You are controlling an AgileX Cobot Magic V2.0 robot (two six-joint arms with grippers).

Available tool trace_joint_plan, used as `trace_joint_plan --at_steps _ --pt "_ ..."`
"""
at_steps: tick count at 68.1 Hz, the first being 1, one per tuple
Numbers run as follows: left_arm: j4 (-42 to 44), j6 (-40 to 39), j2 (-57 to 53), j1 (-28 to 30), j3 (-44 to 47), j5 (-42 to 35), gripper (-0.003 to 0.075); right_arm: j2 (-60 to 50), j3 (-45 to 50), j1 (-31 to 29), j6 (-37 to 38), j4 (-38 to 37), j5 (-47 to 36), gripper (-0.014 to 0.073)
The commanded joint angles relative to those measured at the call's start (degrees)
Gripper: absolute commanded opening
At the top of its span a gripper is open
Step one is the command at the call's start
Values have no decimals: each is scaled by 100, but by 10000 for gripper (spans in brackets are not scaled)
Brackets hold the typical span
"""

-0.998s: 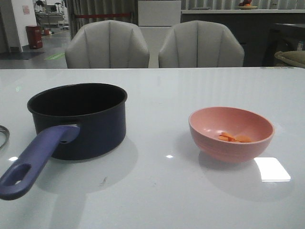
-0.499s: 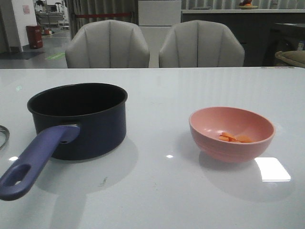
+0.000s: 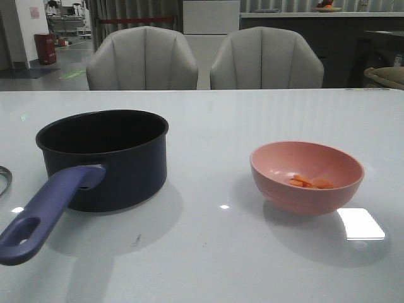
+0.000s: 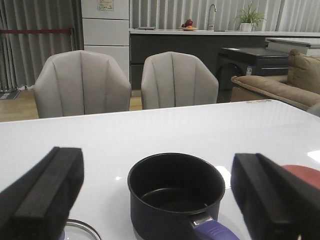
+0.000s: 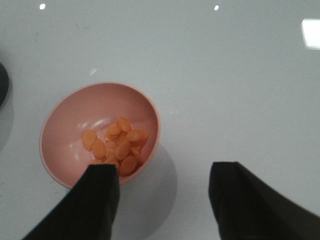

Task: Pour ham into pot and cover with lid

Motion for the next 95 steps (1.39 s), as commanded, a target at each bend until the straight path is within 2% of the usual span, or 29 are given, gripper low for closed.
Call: trace_joint_plan --at_steps 1,20,39,43,44,47,49,50,51,54,57,61,80,88,95 --pt "-27 12 79 -37 -149 -432 636 786 -521 38 5 60 -309 508" --pt "-27 12 79 -37 -149 -432 636 2768 -1475 38 5 97 -231 508" --pt "-27 12 79 -37 -149 -432 636 3733 -2059 38 5 310 -182 498" --pt "-27 12 79 -37 -149 -432 636 3891 -2165 38 5 310 -155 456" --pt "-27 12 79 -37 -149 -432 636 3950 -2208 38 5 314 -125 409" --pt "-27 12 79 -37 -149 -432 636 3996 -2243 38 5 314 -90 362" --pt "-27 12 79 -37 -149 -432 636 4039 -2272 38 5 328 -60 308" --pt "-27 12 79 -37 -149 -432 636 4063 -2298 38 5 340 -22 253" --pt "-27 12 79 -37 -149 -432 636 4063 -2298 38 5 340 -22 253" --pt "-27 12 79 -37 -149 -432 636 4078 -2329 38 5 422 30 155" --pt "-27 12 79 -37 -149 -432 636 4078 -2329 38 5 449 30 121" --pt "-27 12 79 -37 -149 -432 636 4065 -2329 38 5 462 30 146" --pt "-27 12 79 -37 -149 -432 636 4058 -2362 16 31 521 9 138" --pt "-27 12 79 -37 -149 -432 636 4058 -2687 41 -27 517 654 138" --pt "-27 12 79 -37 -149 -432 636 4058 -3491 254 -391 511 1640 138"
